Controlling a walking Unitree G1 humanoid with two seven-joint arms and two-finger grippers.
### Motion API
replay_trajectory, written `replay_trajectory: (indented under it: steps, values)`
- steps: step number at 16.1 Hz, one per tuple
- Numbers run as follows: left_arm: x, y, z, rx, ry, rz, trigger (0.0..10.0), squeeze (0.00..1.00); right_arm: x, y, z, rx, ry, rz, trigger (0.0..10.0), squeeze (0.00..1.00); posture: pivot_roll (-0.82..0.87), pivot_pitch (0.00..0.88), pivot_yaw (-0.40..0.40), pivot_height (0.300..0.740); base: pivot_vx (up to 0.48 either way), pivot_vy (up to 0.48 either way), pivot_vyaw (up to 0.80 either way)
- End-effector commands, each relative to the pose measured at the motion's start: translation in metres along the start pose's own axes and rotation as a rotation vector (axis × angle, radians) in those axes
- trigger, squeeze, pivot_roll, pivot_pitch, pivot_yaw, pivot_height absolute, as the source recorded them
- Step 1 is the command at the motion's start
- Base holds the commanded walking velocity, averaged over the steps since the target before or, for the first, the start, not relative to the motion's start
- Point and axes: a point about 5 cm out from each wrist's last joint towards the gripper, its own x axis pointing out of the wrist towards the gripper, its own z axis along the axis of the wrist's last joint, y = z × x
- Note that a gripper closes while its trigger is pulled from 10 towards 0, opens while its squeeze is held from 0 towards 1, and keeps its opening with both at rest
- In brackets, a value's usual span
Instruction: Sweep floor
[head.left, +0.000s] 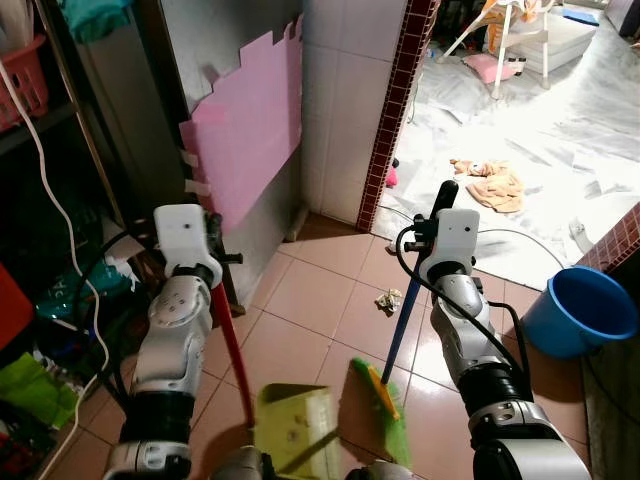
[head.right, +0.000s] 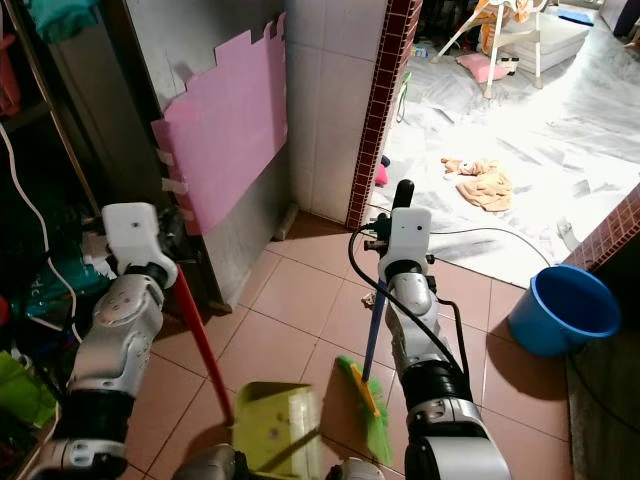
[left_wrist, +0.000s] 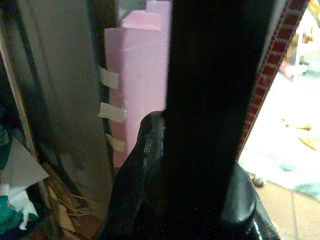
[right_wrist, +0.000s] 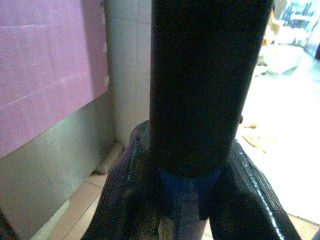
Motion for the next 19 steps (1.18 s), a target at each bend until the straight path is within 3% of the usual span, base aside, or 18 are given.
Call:
replay_trajectory:
  steps: [1,3,4,8,9,12,14,16,18,19]
  values:
    - [0.008,-0.008,0.017,0.082,-0.071,-0.034,10.0,0.00,0.006,-0.006,0.023,-0.096,-0.107,-0.012,10.0,0.00,-0.02,0.038,-0.025,0.740,0.000,0.000,0.00]
    - [0.009,-0.017,0.016,0.139,-0.083,-0.093,10.0,0.00,0.011,-0.017,0.036,-0.181,-0.156,-0.086,10.0,0.00,-0.02,0.038,-0.021,0.740,0.000,0.000,0.00]
    - [0.009,-0.017,0.016,0.124,-0.094,-0.099,10.0,0.00,0.013,-0.020,0.036,-0.191,-0.136,-0.104,10.0,0.00,-0.03,0.041,-0.018,0.740,0.000,0.000,0.00]
    - [0.009,-0.020,0.016,0.108,-0.098,-0.111,10.0,0.00,0.010,-0.017,0.027,-0.182,-0.098,-0.119,10.0,0.00,-0.02,0.048,-0.015,0.740,0.000,0.000,-0.80]
    - [0.008,-0.022,0.014,0.110,-0.096,-0.122,10.0,0.00,0.009,-0.018,0.026,-0.220,-0.103,-0.130,10.0,0.00,-0.02,0.048,-0.015,0.740,0.000,0.000,-0.80]
    - [0.008,-0.026,0.012,0.107,-0.092,-0.144,10.0,0.00,0.008,-0.037,0.018,-0.314,-0.022,-0.238,10.0,0.00,-0.03,0.052,-0.015,0.740,0.000,0.000,-0.80]
    - [0.009,-0.026,0.012,0.107,-0.092,-0.145,10.0,0.00,0.007,-0.039,0.014,-0.326,0.003,-0.250,10.0,0.00,-0.03,0.052,-0.015,0.740,0.000,0.000,-0.80]
    - [0.011,-0.028,0.013,0.111,-0.096,-0.153,10.0,0.00,0.005,-0.038,0.005,-0.294,0.056,-0.252,10.0,0.00,-0.03,0.052,-0.015,0.740,0.000,0.000,-0.80]
    - [0.017,-0.034,0.014,0.131,-0.113,-0.187,10.0,0.00,0.002,-0.035,-0.011,-0.188,0.164,-0.263,10.0,0.00,-0.02,0.056,-0.017,0.740,0.000,0.000,-0.80]
    - [0.018,-0.035,0.014,0.121,-0.117,-0.187,10.0,0.00,0.002,-0.034,-0.012,-0.163,0.167,-0.257,10.0,0.00,-0.02,0.056,-0.017,0.740,0.000,0.000,-0.51]
